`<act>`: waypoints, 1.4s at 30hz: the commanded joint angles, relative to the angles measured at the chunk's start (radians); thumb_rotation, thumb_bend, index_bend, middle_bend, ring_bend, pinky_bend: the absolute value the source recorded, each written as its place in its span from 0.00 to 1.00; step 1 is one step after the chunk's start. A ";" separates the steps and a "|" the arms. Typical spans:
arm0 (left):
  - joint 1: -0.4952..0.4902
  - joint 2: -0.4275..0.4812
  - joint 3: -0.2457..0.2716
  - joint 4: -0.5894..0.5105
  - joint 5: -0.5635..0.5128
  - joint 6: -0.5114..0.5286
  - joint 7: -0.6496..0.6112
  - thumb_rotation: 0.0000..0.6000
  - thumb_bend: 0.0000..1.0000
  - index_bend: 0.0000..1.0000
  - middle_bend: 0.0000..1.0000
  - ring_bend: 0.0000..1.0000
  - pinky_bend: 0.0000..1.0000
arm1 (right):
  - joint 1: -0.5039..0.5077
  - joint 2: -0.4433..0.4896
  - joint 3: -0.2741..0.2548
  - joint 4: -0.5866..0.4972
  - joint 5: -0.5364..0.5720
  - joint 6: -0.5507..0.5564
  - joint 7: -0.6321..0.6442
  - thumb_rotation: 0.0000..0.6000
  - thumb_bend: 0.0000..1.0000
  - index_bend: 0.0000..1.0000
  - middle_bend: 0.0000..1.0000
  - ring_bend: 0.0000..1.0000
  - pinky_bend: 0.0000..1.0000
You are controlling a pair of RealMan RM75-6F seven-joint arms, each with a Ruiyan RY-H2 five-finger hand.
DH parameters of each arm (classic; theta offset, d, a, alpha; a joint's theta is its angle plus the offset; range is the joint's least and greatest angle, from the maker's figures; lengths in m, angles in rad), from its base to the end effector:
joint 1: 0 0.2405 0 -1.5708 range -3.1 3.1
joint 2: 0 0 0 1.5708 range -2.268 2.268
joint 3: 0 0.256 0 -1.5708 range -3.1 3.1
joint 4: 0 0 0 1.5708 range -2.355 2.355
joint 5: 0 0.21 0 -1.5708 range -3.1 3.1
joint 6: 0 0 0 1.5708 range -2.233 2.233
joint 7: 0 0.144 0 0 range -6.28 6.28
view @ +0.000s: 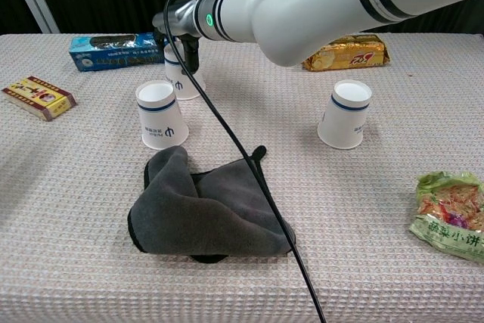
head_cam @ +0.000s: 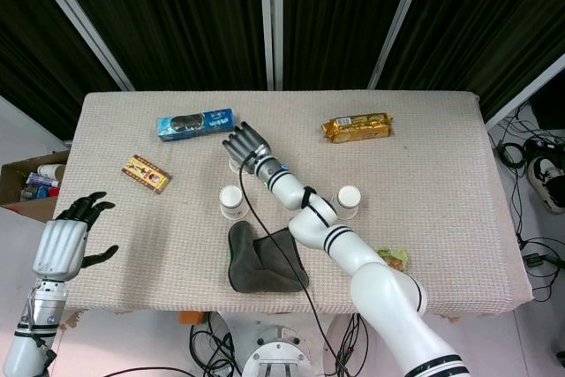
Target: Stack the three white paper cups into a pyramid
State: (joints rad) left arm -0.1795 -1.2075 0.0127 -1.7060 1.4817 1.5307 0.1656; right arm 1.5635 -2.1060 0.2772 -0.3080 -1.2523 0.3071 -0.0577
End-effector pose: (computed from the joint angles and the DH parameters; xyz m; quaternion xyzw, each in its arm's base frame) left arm -0.2713 0.1921 0.1225 -0.6125 -0.3745 -0.4090 0.5633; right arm 0.0616 -0.4694 -0.1276 0.8694 -0.1776 0.2641 0.3779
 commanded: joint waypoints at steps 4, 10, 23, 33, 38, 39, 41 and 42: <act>0.011 -0.001 -0.005 0.007 0.007 0.003 -0.006 1.00 0.07 0.30 0.19 0.22 0.44 | -0.030 0.043 -0.024 -0.048 -0.049 0.085 0.054 1.00 0.39 0.50 0.46 0.29 0.32; 0.013 0.004 -0.010 0.012 0.020 -0.008 -0.008 1.00 0.07 0.30 0.19 0.22 0.44 | -0.144 0.252 -0.069 -0.381 -0.116 0.248 0.075 1.00 0.38 0.51 0.45 0.29 0.33; 0.013 0.016 -0.012 -0.023 0.073 -0.015 0.015 1.00 0.07 0.30 0.19 0.22 0.44 | -0.332 0.567 -0.158 -0.965 -0.025 0.332 -0.224 1.00 0.38 0.48 0.43 0.28 0.33; 0.023 0.018 -0.012 -0.027 0.078 -0.022 0.014 1.00 0.07 0.30 0.19 0.22 0.44 | -0.364 0.555 -0.179 -0.987 0.058 0.340 -0.348 1.00 0.38 0.46 0.42 0.28 0.33; 0.019 0.015 -0.018 -0.030 0.079 -0.034 0.013 1.00 0.07 0.30 0.19 0.22 0.44 | -0.361 0.510 -0.171 -0.960 0.051 0.339 -0.338 1.00 0.37 0.46 0.41 0.27 0.33; 0.018 0.015 -0.018 -0.030 0.080 -0.035 0.012 1.00 0.07 0.30 0.19 0.22 0.44 | -0.359 0.501 -0.169 -0.955 0.049 0.338 -0.336 1.00 0.37 0.45 0.41 0.27 0.33; 0.018 0.014 -0.018 -0.030 0.082 -0.038 0.011 1.00 0.07 0.30 0.19 0.22 0.45 | -0.355 0.483 -0.164 -0.945 0.043 0.337 -0.332 1.00 0.37 0.45 0.41 0.27 0.33; 0.019 0.014 -0.019 -0.030 0.082 -0.038 0.011 1.00 0.07 0.30 0.19 0.22 0.45 | -0.353 0.475 -0.162 -0.941 0.040 0.336 -0.331 1.00 0.37 0.45 0.41 0.27 0.33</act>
State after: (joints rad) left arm -0.1609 -1.1933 -0.0060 -1.7357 1.5632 1.4921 0.1760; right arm 1.2071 -1.6232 0.1114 -1.2555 -1.2078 0.6445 -0.3914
